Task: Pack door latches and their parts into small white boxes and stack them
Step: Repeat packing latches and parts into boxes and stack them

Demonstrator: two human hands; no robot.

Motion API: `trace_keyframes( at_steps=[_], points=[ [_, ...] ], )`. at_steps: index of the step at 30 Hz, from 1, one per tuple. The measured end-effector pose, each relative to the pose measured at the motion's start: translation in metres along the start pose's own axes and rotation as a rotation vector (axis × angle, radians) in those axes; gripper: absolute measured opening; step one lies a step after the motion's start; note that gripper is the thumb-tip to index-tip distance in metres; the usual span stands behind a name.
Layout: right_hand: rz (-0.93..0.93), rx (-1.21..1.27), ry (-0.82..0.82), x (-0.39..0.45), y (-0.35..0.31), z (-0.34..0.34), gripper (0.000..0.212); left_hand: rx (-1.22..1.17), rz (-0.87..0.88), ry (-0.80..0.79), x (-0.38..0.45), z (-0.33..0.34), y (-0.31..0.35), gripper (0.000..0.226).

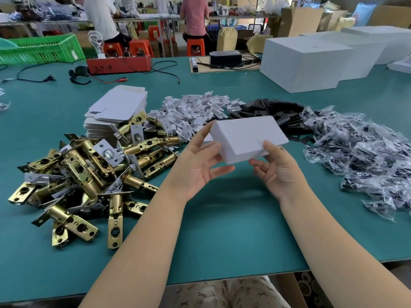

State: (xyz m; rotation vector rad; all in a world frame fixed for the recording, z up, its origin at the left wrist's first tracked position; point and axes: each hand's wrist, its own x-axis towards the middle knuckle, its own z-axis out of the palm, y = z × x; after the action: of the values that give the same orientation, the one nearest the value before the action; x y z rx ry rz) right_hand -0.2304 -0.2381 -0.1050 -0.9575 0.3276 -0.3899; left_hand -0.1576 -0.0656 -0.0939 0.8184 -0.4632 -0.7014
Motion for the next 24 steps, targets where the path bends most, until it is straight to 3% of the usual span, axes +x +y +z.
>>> trace_keyframes(
  at_steps=[3,7,11,14,18,21,24],
  points=[
    [0.071,0.024,0.068,0.004,0.001,-0.002,0.012,0.241,0.067,0.029,-0.002,0.007,-0.004,0.048],
    [0.134,-0.188,-0.009,0.003,0.006,0.001,0.026,0.578,0.141,0.058,-0.007,0.014,-0.01,0.06],
    [0.192,-0.219,0.02,0.006,0.007,0.002,0.025,1.042,0.159,0.033,-0.01,0.014,-0.014,0.084],
    [0.2,-0.288,0.029,0.007,0.009,0.003,0.024,1.24,0.133,0.004,-0.009,0.013,-0.017,0.088],
    [0.145,-0.332,0.023,0.007,0.011,0.002,0.025,1.308,0.161,-0.013,-0.006,0.009,-0.02,0.081],
    [0.15,-0.353,0.039,0.003,0.01,0.005,0.025,1.281,0.217,0.032,-0.007,0.008,-0.02,0.055],
    [0.111,-0.411,0.078,0.0,0.012,0.011,0.021,1.216,0.244,0.091,-0.009,0.009,-0.019,0.045]
  ],
)
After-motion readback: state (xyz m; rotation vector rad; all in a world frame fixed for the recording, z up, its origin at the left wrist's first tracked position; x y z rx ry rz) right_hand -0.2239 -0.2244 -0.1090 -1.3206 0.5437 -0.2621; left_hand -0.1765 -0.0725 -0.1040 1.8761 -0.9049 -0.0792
